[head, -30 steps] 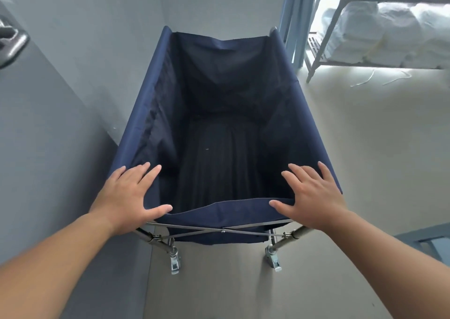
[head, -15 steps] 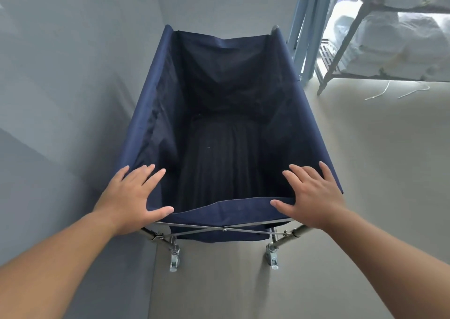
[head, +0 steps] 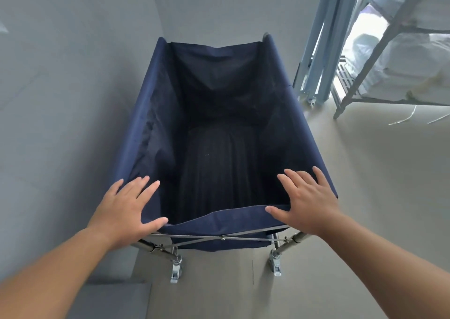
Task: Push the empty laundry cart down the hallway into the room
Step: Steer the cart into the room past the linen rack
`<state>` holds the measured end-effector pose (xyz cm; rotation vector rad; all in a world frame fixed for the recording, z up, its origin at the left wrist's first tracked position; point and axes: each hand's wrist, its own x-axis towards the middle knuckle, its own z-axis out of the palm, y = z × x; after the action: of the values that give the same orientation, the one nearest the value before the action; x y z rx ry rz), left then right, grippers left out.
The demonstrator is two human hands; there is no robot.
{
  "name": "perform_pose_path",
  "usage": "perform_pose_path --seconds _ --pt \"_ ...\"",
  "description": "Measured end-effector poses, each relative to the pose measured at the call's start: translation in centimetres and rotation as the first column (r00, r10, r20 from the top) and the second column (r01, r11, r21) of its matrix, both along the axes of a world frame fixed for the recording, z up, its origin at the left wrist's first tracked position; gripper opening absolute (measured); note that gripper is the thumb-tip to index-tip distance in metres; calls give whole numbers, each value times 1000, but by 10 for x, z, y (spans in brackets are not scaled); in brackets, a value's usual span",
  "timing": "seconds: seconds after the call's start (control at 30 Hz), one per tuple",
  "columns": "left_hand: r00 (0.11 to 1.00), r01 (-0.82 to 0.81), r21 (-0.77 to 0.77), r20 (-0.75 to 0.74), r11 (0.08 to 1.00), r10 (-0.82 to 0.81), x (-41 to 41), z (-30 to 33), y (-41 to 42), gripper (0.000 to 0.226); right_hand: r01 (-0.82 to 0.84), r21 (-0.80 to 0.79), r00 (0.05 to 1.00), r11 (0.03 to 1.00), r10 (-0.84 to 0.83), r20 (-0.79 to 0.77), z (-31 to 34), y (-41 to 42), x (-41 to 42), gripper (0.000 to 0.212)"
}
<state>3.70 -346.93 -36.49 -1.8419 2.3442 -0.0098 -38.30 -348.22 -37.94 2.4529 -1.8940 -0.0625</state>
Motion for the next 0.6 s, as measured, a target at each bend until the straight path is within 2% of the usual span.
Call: perform_pose_path --seconds 0.6 --pt "1000 2 -14 1 1000 -2 44 -1 -217 92 6 -10 1000 1000 -6 -14 1 -219 43 86"
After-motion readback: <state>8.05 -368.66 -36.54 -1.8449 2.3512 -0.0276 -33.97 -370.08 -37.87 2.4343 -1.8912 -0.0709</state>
